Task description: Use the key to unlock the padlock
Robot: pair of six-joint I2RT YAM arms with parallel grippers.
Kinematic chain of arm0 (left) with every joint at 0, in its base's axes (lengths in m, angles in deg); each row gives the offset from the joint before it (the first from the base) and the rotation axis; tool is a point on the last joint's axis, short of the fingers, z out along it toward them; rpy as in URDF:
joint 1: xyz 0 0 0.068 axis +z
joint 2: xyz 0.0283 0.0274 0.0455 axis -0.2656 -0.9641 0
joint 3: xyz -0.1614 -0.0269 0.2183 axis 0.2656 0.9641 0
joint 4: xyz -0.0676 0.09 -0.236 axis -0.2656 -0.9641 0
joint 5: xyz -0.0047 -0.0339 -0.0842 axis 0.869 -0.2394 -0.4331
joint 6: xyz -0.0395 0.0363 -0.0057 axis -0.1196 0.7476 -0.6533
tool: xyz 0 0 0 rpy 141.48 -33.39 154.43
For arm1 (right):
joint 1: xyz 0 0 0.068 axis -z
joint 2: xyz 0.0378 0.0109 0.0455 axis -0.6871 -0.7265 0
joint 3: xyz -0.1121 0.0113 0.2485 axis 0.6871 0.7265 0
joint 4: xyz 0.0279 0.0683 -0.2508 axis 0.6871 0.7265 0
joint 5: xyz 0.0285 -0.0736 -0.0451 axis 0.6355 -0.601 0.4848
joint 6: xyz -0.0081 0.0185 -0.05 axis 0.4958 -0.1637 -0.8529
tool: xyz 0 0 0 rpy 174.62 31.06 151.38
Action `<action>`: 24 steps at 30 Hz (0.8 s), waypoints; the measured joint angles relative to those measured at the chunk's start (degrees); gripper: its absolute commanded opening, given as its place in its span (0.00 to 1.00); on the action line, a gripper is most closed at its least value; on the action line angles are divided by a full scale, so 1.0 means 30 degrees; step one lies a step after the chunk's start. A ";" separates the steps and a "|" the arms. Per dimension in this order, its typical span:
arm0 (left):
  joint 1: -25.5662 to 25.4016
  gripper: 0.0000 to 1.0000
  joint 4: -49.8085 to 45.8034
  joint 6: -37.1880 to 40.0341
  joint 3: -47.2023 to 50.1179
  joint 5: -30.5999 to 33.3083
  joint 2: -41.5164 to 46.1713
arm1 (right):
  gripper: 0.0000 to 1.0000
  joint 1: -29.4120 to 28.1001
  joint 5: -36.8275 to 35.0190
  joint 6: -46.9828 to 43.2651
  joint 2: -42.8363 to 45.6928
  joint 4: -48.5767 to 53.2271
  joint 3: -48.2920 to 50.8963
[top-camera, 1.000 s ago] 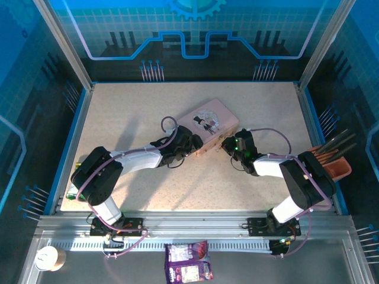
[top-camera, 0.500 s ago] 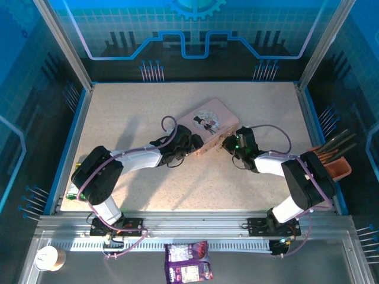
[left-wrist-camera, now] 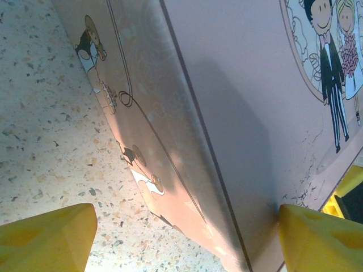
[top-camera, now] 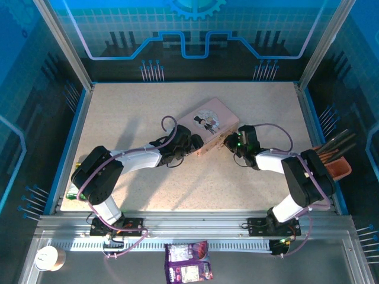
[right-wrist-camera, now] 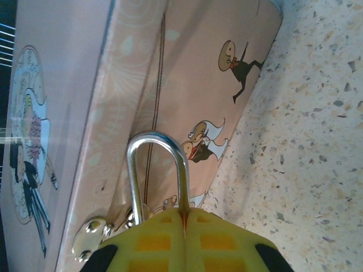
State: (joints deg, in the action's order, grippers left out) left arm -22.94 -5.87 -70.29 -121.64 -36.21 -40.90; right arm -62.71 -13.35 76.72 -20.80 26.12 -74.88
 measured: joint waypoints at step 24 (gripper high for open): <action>0.1319 0.91 -0.3803 0.3956 0.2616 0.0401 0.5333 | 0.00 0.0270 -0.0364 -0.4284 0.5865 0.4320 -0.0430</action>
State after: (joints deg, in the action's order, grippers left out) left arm -18.99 -17.28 -58.42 -113.79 -35.01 -24.91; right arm -61.90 -14.44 63.87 -3.20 39.08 -76.17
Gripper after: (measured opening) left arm 0.905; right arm 0.064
